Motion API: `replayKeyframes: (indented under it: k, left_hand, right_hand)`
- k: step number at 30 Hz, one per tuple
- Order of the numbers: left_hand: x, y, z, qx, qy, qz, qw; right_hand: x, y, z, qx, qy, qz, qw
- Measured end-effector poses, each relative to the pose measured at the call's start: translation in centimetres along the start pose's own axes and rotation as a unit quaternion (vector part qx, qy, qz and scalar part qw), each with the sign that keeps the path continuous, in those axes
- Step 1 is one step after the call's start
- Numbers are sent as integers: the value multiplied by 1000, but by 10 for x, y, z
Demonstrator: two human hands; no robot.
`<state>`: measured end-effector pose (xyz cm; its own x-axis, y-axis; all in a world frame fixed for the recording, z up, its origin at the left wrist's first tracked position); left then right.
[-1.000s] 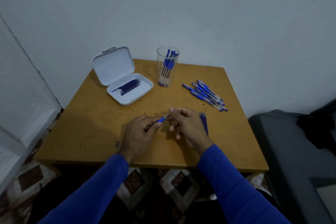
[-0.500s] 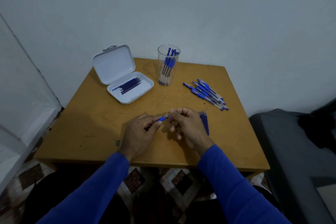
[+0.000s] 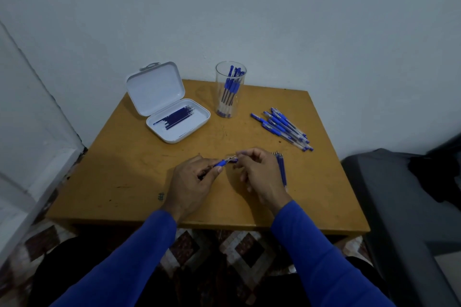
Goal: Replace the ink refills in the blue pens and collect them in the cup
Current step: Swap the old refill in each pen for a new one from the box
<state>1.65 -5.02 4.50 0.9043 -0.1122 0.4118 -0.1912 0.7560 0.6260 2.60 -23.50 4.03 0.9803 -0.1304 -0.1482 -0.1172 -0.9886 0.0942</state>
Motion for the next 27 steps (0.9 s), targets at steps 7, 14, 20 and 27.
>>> replayKeyframes:
  k: [7,14,20,27]
  left_hand:
    - [0,0,-1,7,12,-1,1000]
    - [-1,0,-3,-4,22,-6,1000]
    - [0,0,-4,-4,19,-5,1000]
    - [0,1,-2,-19,14,0,1000]
  right_hand:
    - [2,1,2,-140,48,51,988]
    - [4,-11,2,-282,65,38,957]
    - [10,-16,1,-320,31,19,947]
    - [2,-1,3,95,-21,17,995]
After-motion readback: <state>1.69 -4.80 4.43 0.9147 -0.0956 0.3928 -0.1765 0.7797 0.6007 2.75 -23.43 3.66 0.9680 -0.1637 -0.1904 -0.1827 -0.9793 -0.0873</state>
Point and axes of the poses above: each hand's wrist, its own x-axis towards the middle knuckle, its own y-axis out of the back of the hand, z = x × y, the point moved 8 cm from there along x, towards the middle knuckle, and after that the axes turned 6 degrees about x, right-handed, at the moved point
